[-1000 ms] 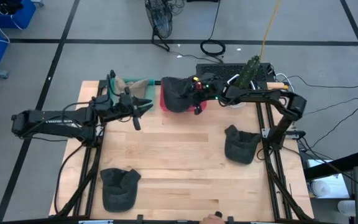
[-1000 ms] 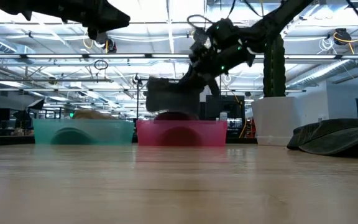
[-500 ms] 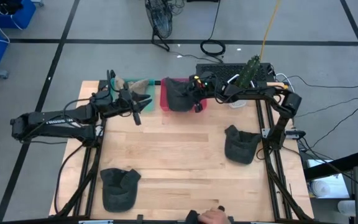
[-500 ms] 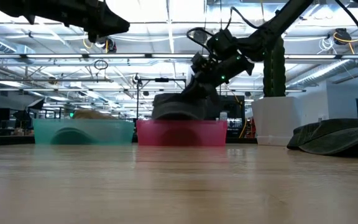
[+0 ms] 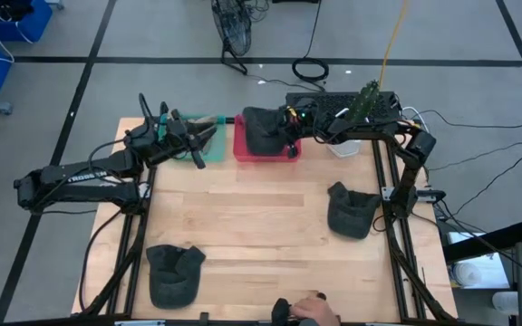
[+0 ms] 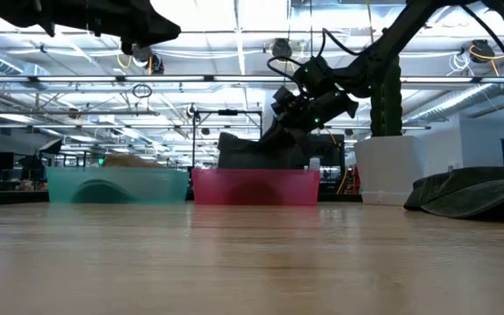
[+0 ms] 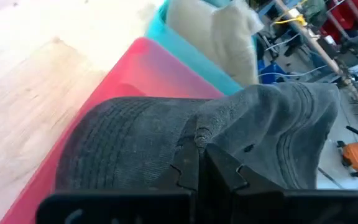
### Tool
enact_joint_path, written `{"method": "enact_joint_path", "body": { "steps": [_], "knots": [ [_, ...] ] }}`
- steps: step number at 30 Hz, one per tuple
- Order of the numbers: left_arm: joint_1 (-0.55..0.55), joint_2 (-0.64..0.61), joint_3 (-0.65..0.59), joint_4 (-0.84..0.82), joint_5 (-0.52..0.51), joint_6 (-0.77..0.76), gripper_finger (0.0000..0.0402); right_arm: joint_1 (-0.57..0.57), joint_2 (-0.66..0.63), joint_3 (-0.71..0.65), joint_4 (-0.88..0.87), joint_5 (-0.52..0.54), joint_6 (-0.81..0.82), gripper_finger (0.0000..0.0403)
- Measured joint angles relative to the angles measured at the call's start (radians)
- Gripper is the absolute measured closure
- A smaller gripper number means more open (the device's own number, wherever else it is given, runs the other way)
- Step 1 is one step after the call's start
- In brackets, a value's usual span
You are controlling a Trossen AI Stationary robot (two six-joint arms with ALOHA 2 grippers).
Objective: Pick & Place hat
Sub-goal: Put the bottom right black cap into the red bin
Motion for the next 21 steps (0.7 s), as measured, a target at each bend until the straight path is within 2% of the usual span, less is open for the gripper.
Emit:
{"method": "enact_joint_path", "body": {
  "steps": [11, 21],
  "knots": [
    [0.081, 0.0, 0.0, -0.007, 0.069, -0.01, 0.0309, 0.034, 0.064, 0.0, 0.064, -0.001, 0.002, 0.0391],
    [0.083, 0.0, 0.0, -0.072, 0.078, -0.03, 0.0309, 0.04, 0.066, 0.0, 0.124, 0.057, 0.062, 0.0311]
  ]
}}
